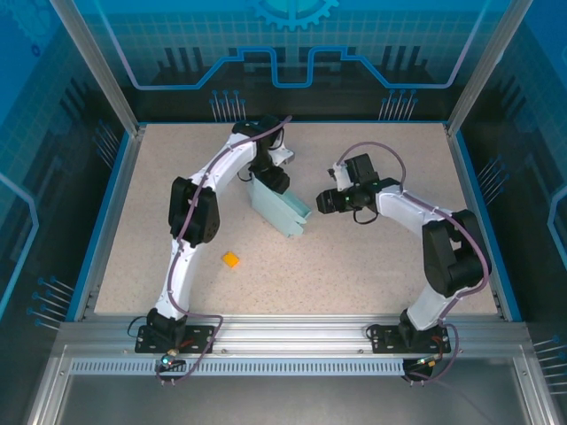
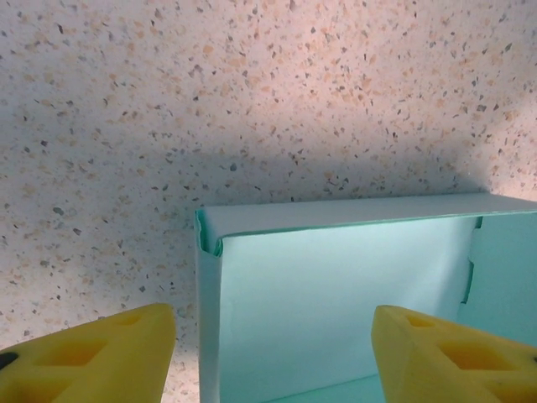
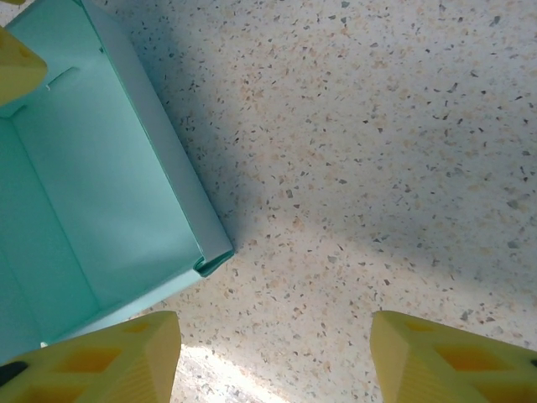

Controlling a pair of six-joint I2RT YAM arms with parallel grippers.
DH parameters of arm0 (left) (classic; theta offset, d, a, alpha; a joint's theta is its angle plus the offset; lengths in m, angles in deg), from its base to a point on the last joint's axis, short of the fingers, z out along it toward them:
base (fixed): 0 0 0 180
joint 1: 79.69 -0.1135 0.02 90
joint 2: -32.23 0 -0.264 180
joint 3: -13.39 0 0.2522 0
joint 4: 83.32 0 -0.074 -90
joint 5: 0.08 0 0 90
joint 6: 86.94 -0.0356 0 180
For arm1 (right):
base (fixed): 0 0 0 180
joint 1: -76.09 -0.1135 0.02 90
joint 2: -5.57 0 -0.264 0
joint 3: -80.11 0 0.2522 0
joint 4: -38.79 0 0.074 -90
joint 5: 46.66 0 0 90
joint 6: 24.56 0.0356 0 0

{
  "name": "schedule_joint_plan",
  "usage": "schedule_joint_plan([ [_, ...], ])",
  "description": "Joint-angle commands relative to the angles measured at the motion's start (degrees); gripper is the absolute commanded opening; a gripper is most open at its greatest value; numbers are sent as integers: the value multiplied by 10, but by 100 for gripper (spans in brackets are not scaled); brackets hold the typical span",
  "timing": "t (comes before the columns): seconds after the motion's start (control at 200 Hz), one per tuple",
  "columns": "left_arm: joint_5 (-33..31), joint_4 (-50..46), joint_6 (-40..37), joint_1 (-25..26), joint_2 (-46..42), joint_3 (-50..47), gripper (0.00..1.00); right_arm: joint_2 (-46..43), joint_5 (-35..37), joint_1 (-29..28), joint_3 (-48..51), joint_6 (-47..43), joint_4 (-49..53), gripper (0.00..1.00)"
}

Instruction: Fold the paper box

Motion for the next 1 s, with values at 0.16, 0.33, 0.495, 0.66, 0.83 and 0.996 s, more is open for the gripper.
schedule_joint_plan([
  [0.16, 67, 18, -4, -8, 22, 10, 65, 3, -6, -8, -16, -4, 15, 62],
  [0.33, 92, 43, 2, -9, 31, -1, 66, 5, -3, -8, -12, -6, 14, 62],
  [0.495, 81, 65, 10, -9, 37, -4, 67, 6, 1, -7, -10, -8, 13, 62],
  [0.66, 70, 91, 32, -9, 43, -5, 70, 4, 2, -8, -7, -8, 11, 62],
  [0.83, 57, 117, 35, -9, 46, -14, 71, -3, -3, -10, -3, -13, 6, 62],
  [0.996, 53, 135, 17, -13, 47, -22, 73, -23, 1, -11, 7, -24, 5, 62],
])
